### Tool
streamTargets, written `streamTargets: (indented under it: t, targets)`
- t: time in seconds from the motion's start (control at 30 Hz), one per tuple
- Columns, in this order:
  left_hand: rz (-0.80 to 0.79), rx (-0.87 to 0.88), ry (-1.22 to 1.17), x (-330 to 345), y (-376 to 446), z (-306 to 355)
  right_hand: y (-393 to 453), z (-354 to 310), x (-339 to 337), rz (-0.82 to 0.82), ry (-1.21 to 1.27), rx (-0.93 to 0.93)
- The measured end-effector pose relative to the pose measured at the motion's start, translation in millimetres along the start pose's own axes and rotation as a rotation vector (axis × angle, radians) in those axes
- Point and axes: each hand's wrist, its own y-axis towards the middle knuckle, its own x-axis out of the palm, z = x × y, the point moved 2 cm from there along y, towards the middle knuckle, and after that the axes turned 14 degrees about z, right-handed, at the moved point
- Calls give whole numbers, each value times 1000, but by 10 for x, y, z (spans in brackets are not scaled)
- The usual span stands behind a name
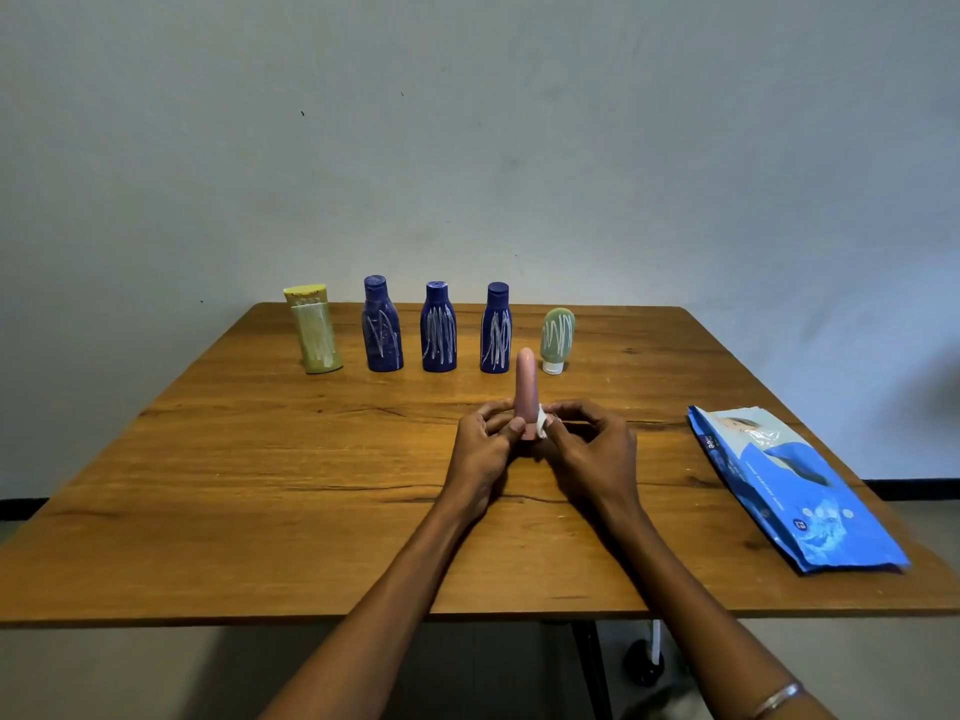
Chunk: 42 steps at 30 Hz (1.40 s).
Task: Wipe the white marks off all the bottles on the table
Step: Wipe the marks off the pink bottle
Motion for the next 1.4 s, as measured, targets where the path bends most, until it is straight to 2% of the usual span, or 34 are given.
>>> streamTargets:
  t: [0.23,0.43,0.6,0.73,0.87,1.17,1.4]
  targets:
    - [-98,93,18,-6,-42,18,-57,-66,4,16,38,-97]
    - [-118,-26,-86,-6,-36,20,-28,-32,3,62,-50,-159]
    - [-72,-51,-77,6,-21,-8,-20,-29,4,76,-31,-131]
    - [-112,28,-33,10,-51,15,-29,-23,-17,52,-22,-117]
    - [-107,14,-28,-18,-56,38,-42,-41,-8,12,-6,-91]
    - [-116,71,92,30,-76,32,21,-154,-26,155,93,-45]
    - [-87,92,86,27,-73,24,366,-297,70,145,55,-117]
